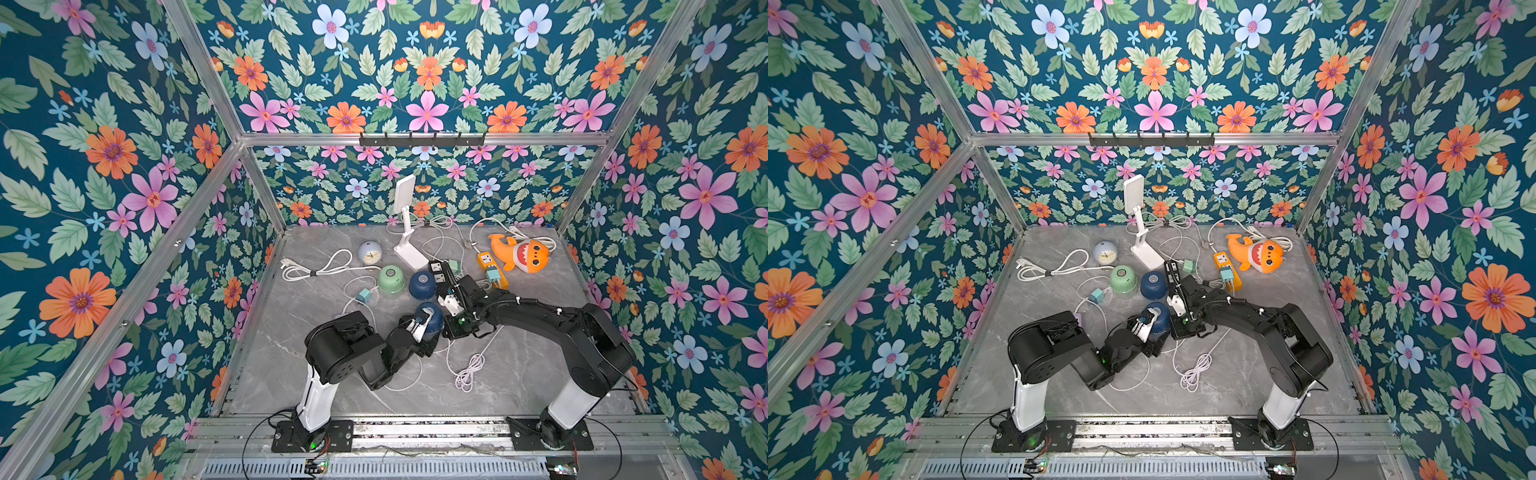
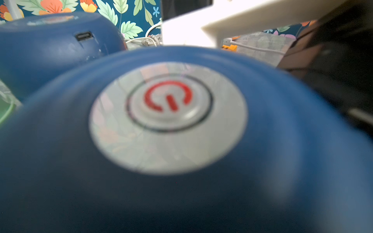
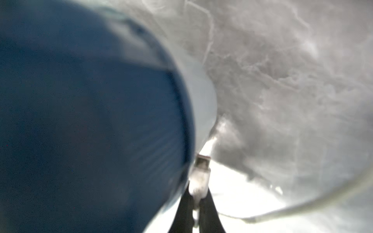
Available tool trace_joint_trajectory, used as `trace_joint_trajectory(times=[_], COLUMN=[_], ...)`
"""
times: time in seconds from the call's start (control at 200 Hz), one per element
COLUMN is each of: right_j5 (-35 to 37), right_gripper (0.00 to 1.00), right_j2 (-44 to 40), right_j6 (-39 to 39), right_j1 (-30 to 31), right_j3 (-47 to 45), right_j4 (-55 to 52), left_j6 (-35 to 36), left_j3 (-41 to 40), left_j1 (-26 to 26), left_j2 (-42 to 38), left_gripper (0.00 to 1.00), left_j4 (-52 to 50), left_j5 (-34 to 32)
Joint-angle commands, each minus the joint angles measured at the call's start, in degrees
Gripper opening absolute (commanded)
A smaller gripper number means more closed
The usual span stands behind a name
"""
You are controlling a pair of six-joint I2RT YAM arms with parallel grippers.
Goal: Charge the cordless meat grinders
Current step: Pick up the cordless meat grinder at the center of the board.
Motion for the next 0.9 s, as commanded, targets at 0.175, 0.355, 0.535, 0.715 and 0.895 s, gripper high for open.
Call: trace_joint_trajectory(times=[0.175, 0.355, 0.535, 0.715, 0.895], right_j5=[3.27, 9.10, 13.17, 14.44, 16.18], right_gripper=[0.00, 0.00, 0.00, 0.00, 0.00], right_j2=[-10.08, -17.95, -24.20, -30.89, -32.34], right_j6=[-1.42, -3.87, -5.70, -6.74, -6.94], right_j1=[0.30, 2.07, 4.29, 7.04, 10.09], right_j3=[-1.41, -0.80, 2.70, 5.28, 9.23], right_j4=[-3.66, -10.10, -16.72, -19.62, -21.63], left_j6=[0.60, 4.33, 10.19, 15.80, 21.21], left_j3=[-2.21, -2.79, -0.27, 3.83, 11.33], left_j1=[-0.27, -1.16, -2.09, -2.23, -2.49], left_j2=[-0.75, -7.55, -17.41, -27.80, -33.36], left_gripper=[0.67, 0.65, 0.62, 0.60, 0.58], left_j4=[3.08, -0.85, -11.21, -23.50, -37.56], left_j5=[-1.26, -4.55, -10.19, -12.69, -15.31])
